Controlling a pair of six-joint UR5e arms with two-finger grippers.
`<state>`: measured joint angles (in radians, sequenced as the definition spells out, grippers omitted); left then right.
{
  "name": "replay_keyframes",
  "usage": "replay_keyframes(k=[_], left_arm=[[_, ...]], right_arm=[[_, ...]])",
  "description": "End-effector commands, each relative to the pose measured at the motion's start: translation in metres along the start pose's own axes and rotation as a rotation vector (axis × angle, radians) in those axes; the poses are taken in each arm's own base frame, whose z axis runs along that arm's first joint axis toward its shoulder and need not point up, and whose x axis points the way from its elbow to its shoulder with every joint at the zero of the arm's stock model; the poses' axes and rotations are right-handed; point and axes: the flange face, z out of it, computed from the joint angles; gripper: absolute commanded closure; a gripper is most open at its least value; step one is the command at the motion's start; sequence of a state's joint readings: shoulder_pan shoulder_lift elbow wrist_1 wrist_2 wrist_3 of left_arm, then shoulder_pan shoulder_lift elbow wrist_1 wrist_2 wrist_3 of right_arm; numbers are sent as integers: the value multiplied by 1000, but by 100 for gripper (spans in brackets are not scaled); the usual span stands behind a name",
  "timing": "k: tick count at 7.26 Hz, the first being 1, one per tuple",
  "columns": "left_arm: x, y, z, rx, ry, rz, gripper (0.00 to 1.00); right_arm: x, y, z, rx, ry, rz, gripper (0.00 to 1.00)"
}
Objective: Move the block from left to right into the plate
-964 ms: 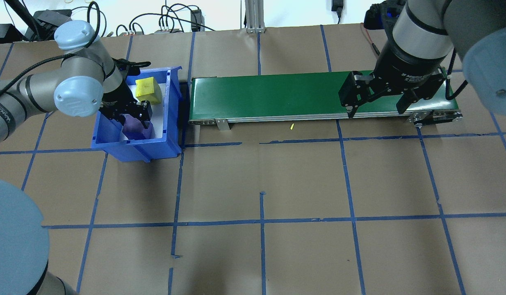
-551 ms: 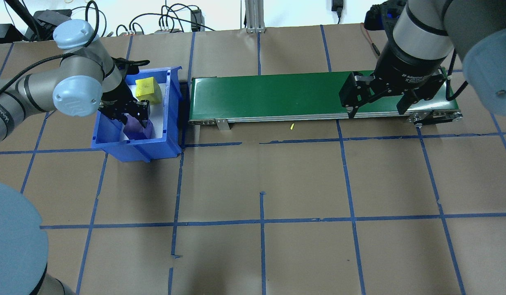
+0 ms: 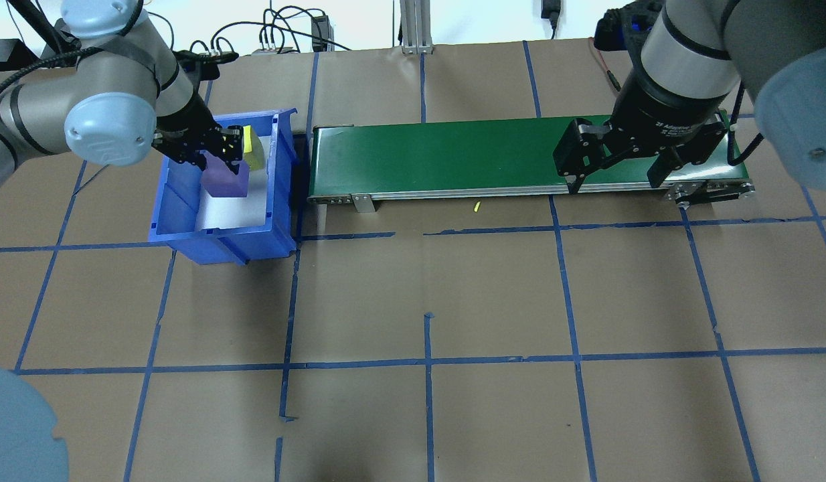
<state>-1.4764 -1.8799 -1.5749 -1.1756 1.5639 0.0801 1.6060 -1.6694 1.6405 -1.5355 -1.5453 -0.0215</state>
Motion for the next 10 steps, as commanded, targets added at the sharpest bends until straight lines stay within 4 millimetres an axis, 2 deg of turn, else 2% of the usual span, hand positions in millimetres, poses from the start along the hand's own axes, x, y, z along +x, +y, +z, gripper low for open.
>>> replay_keyframes(k=[1,2,3,4,5,6,7,8,10], left_arm=[[33,-15,-29,61,103,-68,81],[45,-21,-16,38,157,-96,81],[91,-20,10,10,161,-75,81],[117,-28,32,47,164,-48,81],[120,-34,48,54,167,-36,76],[123,-31,62,33,163,-36,56],[123,-29,67,30,161,-35,26],[123,-29,65,35,164,-36,0],[119,-25,27,75,157,-32,0]], right_arm=[[0,0,-1,2,-1,0,0],[0,0,0,0,1,0,0],[0,0,-1,2,-1,0,0],[0,0,-1,2,-1,0,0],[0,0,-1,2,-1,0,0],[0,2,0,-12,2,-15,0],[2,2,1,-18,27,-85,0],[9,2,1,-20,92,-163,0],[10,1,3,-26,91,-194,0]])
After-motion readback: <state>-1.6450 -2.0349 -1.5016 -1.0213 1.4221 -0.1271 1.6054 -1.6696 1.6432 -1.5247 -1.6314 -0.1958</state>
